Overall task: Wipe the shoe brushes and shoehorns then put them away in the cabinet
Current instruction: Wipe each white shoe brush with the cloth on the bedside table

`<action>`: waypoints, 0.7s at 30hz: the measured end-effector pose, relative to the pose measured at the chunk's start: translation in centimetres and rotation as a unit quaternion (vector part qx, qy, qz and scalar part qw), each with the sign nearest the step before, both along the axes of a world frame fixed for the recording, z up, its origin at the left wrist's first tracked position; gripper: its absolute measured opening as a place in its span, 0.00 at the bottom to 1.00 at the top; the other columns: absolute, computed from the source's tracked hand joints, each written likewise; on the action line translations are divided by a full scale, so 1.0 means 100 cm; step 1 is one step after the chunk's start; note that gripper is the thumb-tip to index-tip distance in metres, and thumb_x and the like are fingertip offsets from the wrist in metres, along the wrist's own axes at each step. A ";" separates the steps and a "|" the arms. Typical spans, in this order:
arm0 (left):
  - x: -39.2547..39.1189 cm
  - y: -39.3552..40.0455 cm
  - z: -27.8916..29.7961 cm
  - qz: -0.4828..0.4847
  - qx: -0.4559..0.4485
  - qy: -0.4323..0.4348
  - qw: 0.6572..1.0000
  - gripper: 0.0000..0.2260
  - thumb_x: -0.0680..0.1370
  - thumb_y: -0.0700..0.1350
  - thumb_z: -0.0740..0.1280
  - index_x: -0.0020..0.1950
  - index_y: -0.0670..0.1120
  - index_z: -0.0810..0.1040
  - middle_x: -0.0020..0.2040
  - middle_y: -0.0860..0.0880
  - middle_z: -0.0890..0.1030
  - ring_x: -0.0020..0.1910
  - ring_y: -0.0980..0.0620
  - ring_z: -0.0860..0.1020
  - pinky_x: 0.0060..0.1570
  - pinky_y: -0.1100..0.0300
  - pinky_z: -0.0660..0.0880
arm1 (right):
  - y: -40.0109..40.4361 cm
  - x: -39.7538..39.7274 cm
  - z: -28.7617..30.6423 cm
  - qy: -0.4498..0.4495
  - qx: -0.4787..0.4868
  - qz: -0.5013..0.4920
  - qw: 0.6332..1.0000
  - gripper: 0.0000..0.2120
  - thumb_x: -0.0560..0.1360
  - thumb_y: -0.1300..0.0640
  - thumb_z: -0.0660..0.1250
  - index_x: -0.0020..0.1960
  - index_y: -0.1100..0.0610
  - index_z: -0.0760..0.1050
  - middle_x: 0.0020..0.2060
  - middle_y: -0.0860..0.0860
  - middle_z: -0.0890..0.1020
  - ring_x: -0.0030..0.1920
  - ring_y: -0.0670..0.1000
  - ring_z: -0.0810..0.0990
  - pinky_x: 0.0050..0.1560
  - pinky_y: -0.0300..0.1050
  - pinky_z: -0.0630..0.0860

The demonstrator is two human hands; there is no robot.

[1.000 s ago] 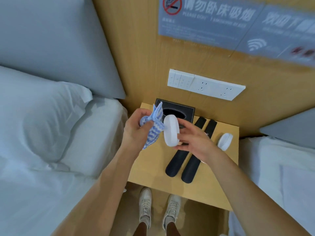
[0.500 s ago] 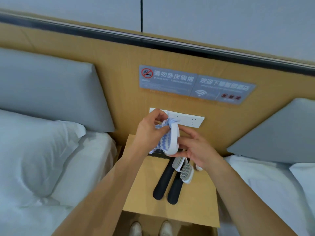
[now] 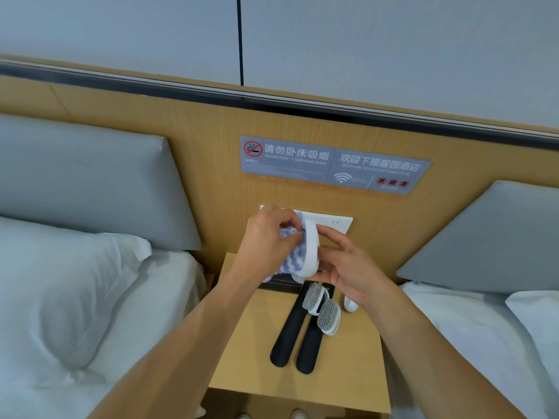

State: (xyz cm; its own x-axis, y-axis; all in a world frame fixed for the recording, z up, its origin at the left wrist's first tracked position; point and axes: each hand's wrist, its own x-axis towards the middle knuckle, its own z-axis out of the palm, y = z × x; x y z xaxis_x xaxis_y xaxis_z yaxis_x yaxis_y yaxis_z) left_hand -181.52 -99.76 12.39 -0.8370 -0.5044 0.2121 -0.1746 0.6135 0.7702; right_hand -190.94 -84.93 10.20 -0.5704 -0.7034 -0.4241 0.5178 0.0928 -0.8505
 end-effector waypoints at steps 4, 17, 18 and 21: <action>-0.014 -0.003 0.010 0.016 -0.015 0.039 0.999 0.05 0.72 0.39 0.74 0.45 0.47 0.83 0.47 0.52 0.79 0.44 0.57 0.76 0.44 0.72 0.66 | 0.003 -0.004 0.013 0.021 -0.001 0.003 1.000 0.19 0.78 0.69 0.65 0.64 0.52 0.76 0.54 0.64 0.84 0.51 0.64 0.85 0.44 0.58 0.85; 0.018 0.014 -0.007 -0.146 -0.030 0.048 0.988 0.11 0.75 0.36 0.71 0.52 0.49 0.85 0.50 0.52 0.75 0.48 0.60 0.75 0.47 0.73 0.68 | 0.009 -0.011 0.012 -0.020 0.005 -0.097 0.995 0.23 0.75 0.75 0.63 0.63 0.53 0.74 0.48 0.62 0.85 0.41 0.61 0.87 0.36 0.55 0.83; 0.020 0.015 -0.007 -0.132 -0.014 0.048 0.990 0.11 0.75 0.35 0.70 0.52 0.50 0.84 0.50 0.52 0.76 0.49 0.61 0.75 0.48 0.74 0.68 | 0.008 -0.010 0.012 -0.032 0.000 -0.099 0.995 0.25 0.76 0.75 0.63 0.64 0.51 0.73 0.51 0.62 0.84 0.42 0.61 0.87 0.36 0.55 0.83; 0.027 0.020 -0.012 -0.067 0.071 0.049 0.994 0.10 0.75 0.38 0.71 0.50 0.53 0.82 0.49 0.56 0.79 0.49 0.61 0.77 0.49 0.69 0.72 | 0.005 -0.007 0.014 -0.067 -0.024 -0.109 0.992 0.28 0.78 0.74 0.61 0.67 0.46 0.71 0.61 0.63 0.78 0.47 0.61 0.87 0.38 0.55 0.83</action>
